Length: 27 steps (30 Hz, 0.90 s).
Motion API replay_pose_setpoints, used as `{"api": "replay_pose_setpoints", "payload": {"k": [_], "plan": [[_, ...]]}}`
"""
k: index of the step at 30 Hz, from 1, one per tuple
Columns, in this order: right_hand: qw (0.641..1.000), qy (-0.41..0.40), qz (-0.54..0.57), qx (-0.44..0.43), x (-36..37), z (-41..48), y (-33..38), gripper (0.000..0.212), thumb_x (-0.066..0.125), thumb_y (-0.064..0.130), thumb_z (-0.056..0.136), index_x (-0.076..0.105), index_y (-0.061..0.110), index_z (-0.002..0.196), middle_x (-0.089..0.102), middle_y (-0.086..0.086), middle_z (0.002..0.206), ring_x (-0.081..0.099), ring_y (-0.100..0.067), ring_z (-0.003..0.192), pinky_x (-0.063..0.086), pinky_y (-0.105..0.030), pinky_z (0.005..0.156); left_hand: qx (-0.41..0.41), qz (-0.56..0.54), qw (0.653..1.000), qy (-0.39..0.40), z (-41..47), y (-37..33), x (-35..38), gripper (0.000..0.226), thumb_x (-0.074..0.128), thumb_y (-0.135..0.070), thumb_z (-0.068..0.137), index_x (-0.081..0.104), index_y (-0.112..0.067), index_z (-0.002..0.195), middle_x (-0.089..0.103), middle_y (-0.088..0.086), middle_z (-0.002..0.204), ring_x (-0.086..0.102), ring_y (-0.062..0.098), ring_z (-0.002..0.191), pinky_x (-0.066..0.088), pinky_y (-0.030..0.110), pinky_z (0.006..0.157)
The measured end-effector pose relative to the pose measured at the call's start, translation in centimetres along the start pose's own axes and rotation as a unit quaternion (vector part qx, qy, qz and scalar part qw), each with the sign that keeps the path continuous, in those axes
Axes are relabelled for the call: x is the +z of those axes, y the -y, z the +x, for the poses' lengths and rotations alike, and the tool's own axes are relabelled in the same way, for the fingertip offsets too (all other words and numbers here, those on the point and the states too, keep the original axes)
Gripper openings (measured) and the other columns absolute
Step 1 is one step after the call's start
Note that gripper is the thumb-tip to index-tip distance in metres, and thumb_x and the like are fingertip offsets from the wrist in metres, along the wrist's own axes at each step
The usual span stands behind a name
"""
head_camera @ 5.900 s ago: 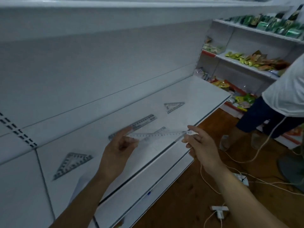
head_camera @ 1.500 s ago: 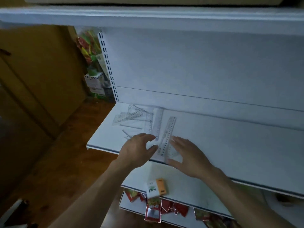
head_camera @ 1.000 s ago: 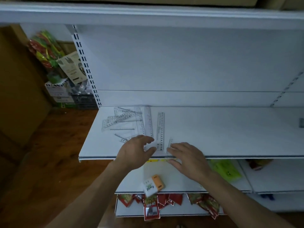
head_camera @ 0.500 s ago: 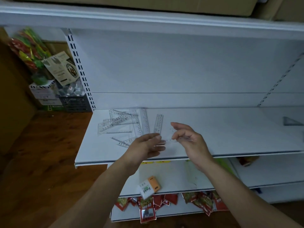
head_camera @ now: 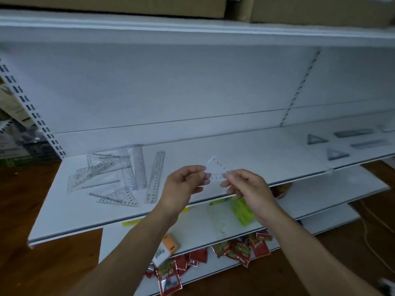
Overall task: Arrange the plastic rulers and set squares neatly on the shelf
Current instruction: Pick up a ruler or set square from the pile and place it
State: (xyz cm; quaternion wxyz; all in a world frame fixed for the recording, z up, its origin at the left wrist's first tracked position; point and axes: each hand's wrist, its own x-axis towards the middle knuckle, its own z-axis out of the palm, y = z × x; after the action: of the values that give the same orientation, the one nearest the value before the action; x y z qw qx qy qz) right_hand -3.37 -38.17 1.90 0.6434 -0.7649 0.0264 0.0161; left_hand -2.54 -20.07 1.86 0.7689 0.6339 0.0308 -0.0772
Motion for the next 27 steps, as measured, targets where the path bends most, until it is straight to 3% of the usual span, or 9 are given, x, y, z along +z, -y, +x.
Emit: {"api": "replay_pose_setpoints", "payload": {"k": [4,8,13,17,19,23,27], "plan": [[0.999,-0.049,0.012,-0.008,-6.9,-1.1,-0.4,0.015,0.057,0.014,0.093,0.069,0.008,0.086,0.072,-0.002,0.076,0.057,-0.007,0.06,0.041,-0.015,0.054,-0.01,0.023,0.999,0.047,0.8,0.9,7.1,0.013,0.065,-0.01,0.088,0.068,-0.007,0.1,0.075,0.007,0.091,0.071,0.018,0.082,0.055,0.022,0.072],[0.996,-0.087,0.017,-0.008,-14.7,-2.5,-2.0,0.015,0.057,0.012,0.094,0.069,0.007,0.087,0.071,-0.005,0.075,0.058,-0.004,0.059,0.042,-0.011,0.054,0.008,0.056,0.996,0.071,1.5,2.5,15.6,0.004,0.069,-0.008,0.086,0.071,-0.006,0.085,0.072,0.007,0.077,0.066,0.013,0.068,0.053,0.019,0.063],[0.989,-0.148,-0.018,0.007,-24.5,-4.1,-4.3,0.016,0.057,0.014,0.094,0.069,0.01,0.084,0.069,-0.008,0.073,0.058,0.0,0.053,0.041,-0.01,0.05,0.047,0.102,0.989,0.095,2.7,5.4,26.1,0.013,0.07,-0.006,0.084,0.07,-0.011,0.073,0.067,-0.002,0.061,0.059,0.009,0.058,0.049,0.019,0.056],[0.98,-0.193,-0.049,0.019,-31.6,-5.2,-6.3,0.018,0.058,0.021,0.093,0.07,0.018,0.08,0.07,-0.002,0.07,0.059,-0.007,0.056,0.046,-0.018,0.055,0.064,0.122,0.983,0.122,2.8,7.3,33.5,0.01,0.068,-0.008,0.086,0.069,-0.004,0.077,0.068,0.0,0.06,0.06,0.006,0.055,0.048,0.016,0.055],[0.978,-0.196,-0.063,0.031,-34.3,-5.5,-7.0,0.018,0.058,0.023,0.093,0.07,0.017,0.082,0.071,-0.002,0.072,0.059,-0.007,0.057,0.046,-0.017,0.056,0.066,0.139,0.98,0.126,2.7,7.9,36.2,0.012,0.069,-0.012,0.086,0.07,-0.001,0.081,0.071,0.007,0.07,0.064,0.01,0.062,0.051,0.018,0.059],[0.978,-0.199,-0.049,0.04,-38.0,-5.3,-8.1,0.016,0.057,0.024,0.094,0.071,0.019,0.088,0.071,-0.002,0.075,0.059,-0.005,0.059,0.043,-0.012,0.053,0.057,0.148,0.978,0.136,3.8,9.1,39.8,0.009,0.071,-0.018,0.085,0.072,-0.01,0.087,0.074,0.006,0.08,0.07,0.018,0.075,0.055,0.027,0.07],[0.977,-0.207,-0.007,0.052,-40.9,-3.9,-9.2,0.014,0.059,0.024,0.093,0.072,0.019,0.092,0.072,-0.003,0.075,0.059,-0.005,0.06,0.044,-0.013,0.053,0.069,0.149,0.975,0.15,6.0,10.2,42.6,0.009,0.071,-0.019,0.084,0.072,-0.011,0.089,0.073,0.006,0.077,0.068,0.015,0.071,0.055,0.026,0.07]]}}
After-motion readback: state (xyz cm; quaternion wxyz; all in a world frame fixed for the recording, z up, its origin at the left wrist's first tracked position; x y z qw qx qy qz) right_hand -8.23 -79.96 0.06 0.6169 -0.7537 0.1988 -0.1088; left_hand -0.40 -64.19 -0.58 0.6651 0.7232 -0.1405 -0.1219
